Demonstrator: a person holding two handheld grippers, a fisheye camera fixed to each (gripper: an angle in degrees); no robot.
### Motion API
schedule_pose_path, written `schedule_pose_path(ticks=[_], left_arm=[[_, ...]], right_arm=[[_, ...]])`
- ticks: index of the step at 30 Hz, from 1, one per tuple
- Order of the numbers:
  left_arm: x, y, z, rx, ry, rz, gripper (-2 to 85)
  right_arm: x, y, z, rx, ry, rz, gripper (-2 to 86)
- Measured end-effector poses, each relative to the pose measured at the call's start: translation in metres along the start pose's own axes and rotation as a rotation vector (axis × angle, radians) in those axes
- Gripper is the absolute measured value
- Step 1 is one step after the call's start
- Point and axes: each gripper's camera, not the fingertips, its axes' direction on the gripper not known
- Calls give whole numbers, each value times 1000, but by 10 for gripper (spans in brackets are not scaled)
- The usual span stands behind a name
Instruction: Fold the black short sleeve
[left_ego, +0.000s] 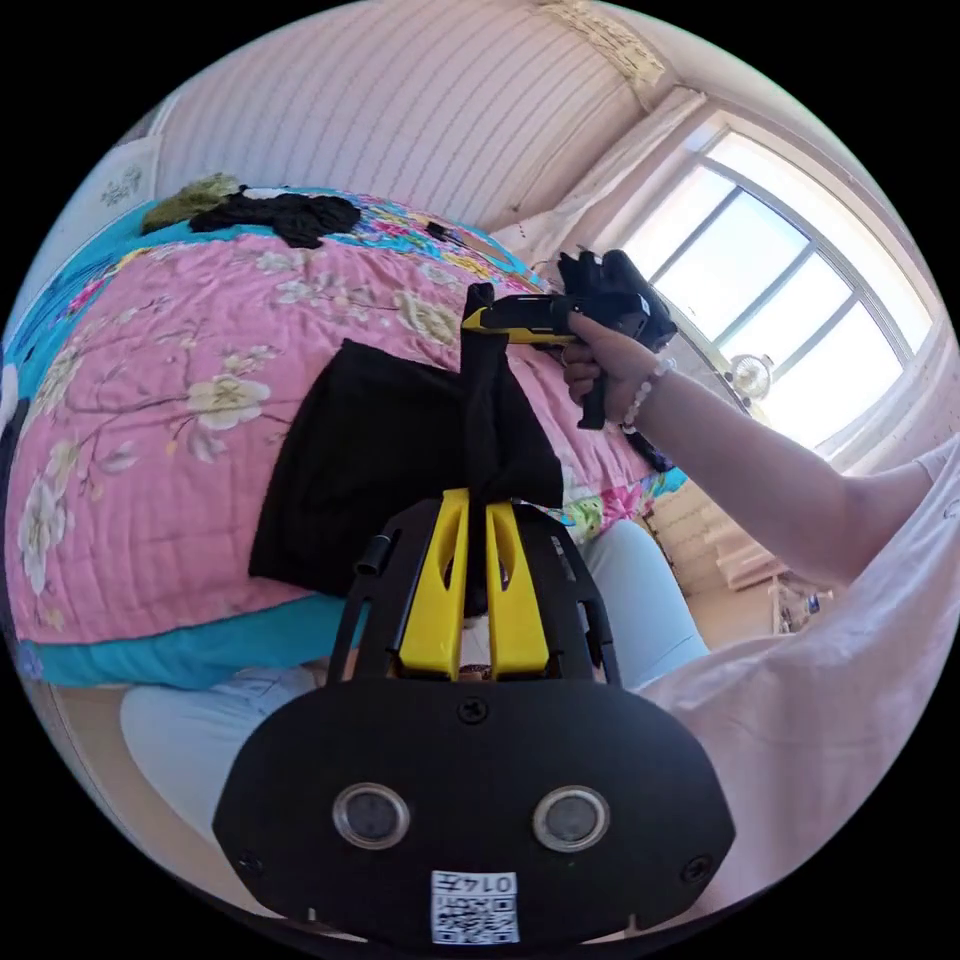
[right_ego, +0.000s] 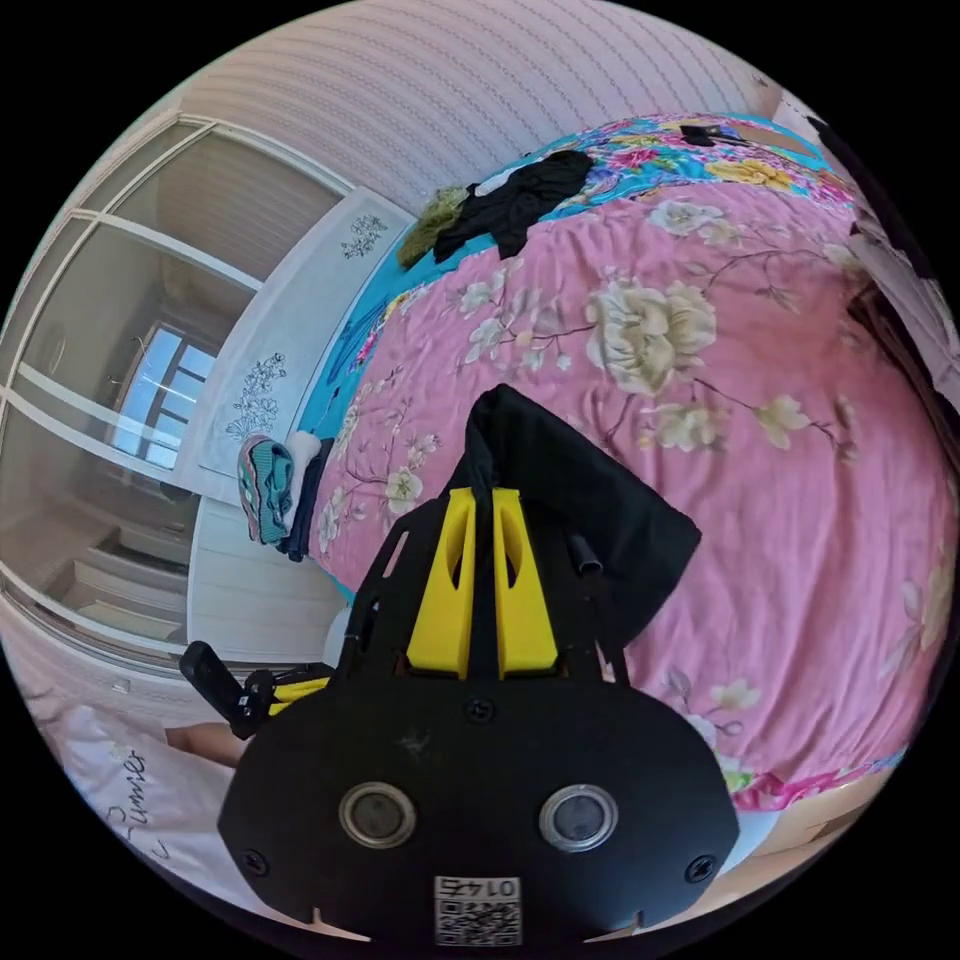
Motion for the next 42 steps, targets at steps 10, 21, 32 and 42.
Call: schedule_pose_path(ticks=[10,21,32,42], left_arm=[[-98,7,-26,-36,-108,-249,2],[-144,8,-52,-6,-137,-290,91],[-146,7,-69,-4,-60,-294,115],[-145,12,-45,-95,-150,-263,134]], right_arm=[[-63,-73,64,-58,-49,-31,46],[-119,-140,89,-283,313,-342,63],[-170,-215,171,-485,306,-370,165],[-211,-218,180,-500,375,-451,102]])
